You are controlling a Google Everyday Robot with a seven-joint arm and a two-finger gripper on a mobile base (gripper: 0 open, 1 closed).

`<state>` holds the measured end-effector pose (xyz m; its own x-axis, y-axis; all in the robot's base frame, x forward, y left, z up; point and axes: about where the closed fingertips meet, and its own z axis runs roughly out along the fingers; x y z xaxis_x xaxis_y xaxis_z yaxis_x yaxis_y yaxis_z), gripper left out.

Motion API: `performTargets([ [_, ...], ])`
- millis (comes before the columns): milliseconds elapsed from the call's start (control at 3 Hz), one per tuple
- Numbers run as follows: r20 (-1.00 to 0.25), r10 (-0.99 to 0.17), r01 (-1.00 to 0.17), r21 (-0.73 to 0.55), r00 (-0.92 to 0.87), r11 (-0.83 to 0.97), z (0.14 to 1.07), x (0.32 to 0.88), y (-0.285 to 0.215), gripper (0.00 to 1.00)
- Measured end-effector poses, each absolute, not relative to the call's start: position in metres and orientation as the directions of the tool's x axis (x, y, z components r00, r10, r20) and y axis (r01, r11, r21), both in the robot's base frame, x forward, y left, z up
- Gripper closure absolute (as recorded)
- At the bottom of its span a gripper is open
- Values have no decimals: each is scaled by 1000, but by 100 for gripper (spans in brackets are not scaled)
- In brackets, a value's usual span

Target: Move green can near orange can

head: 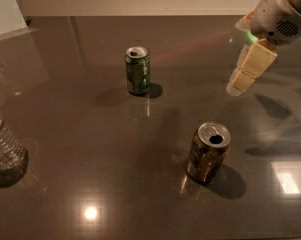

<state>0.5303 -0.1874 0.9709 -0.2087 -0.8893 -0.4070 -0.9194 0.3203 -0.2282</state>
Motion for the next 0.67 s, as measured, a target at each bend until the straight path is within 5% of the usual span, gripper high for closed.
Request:
performTargets([
  [667,-550,-827,-931,-229,-118,285,935,569,-124,0],
])
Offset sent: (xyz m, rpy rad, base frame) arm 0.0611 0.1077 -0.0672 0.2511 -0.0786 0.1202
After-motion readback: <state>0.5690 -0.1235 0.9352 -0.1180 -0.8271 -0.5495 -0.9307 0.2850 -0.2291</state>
